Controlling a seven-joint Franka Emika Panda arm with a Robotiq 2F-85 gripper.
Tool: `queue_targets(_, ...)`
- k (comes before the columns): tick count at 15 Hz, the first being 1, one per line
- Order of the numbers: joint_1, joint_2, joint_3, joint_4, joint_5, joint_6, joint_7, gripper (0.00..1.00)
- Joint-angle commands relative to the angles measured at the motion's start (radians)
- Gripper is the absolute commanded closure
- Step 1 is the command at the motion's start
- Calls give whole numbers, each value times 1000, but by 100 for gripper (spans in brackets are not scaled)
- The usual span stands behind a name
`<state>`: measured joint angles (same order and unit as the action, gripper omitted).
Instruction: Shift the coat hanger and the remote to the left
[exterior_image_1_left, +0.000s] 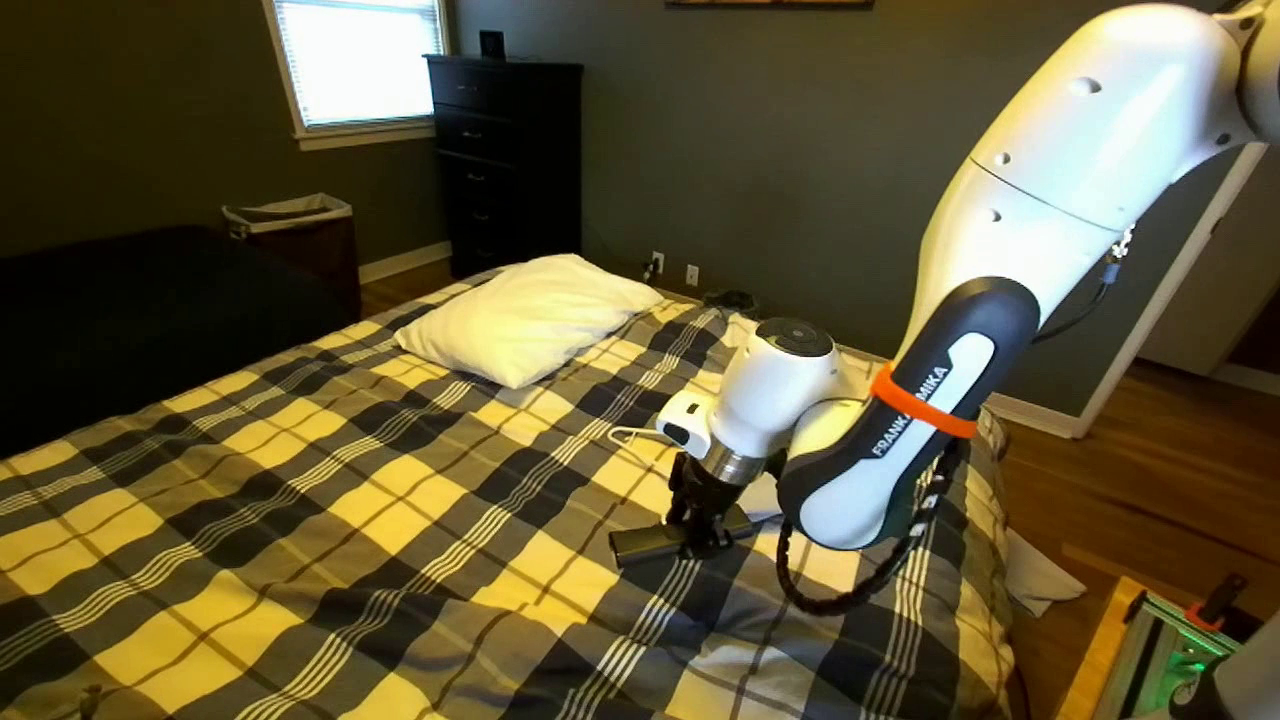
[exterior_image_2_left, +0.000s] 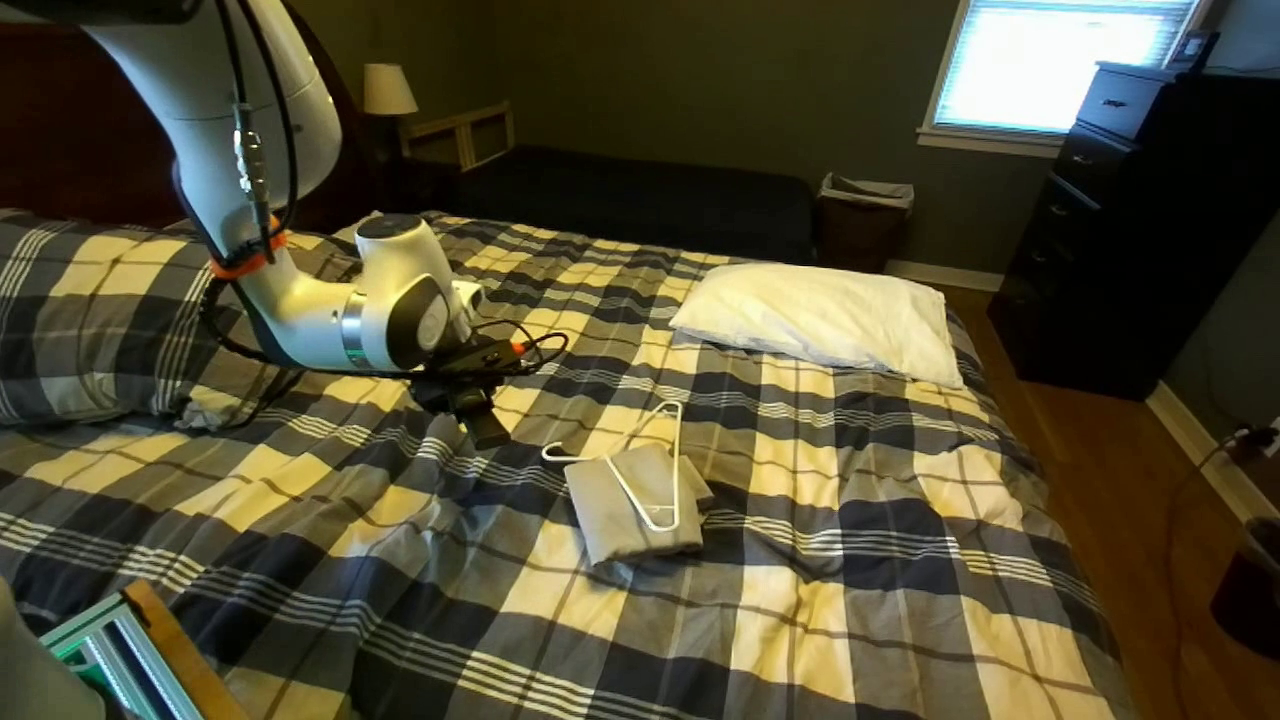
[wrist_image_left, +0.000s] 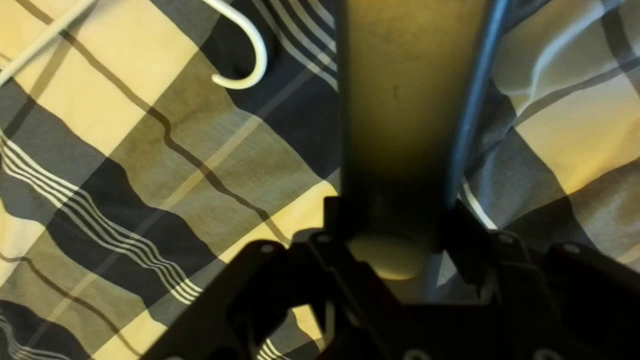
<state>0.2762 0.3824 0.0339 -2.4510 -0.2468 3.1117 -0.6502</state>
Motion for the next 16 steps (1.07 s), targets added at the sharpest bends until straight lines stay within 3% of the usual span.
queue_targets(1,176,32,-172,3,-32,14,100,73)
queue_targets(2,170,68,-154,14,-12,16,93,73)
queue_targets(3,100,92,-85,21,-80,15,131,73)
queue_targets(4,46,118,-17,24,-77,14,111,73)
queue_targets(5,38,153,-3,36,-94,27,112,73)
queue_targets(9,88,297,-54,107,-168,95,111,73)
queue_targets(10,65,320,-33,122,-178,84,98,73)
queue_targets(11,58,337,-27,133,-187,72,96,23)
queue_targets(13,-39,319,61,128,-197,6,73,15)
queue_targets(15,-150,221,133,68,-196,-46,53,1)
queue_targets(16,-209,175,166,42,-184,-58,49,0)
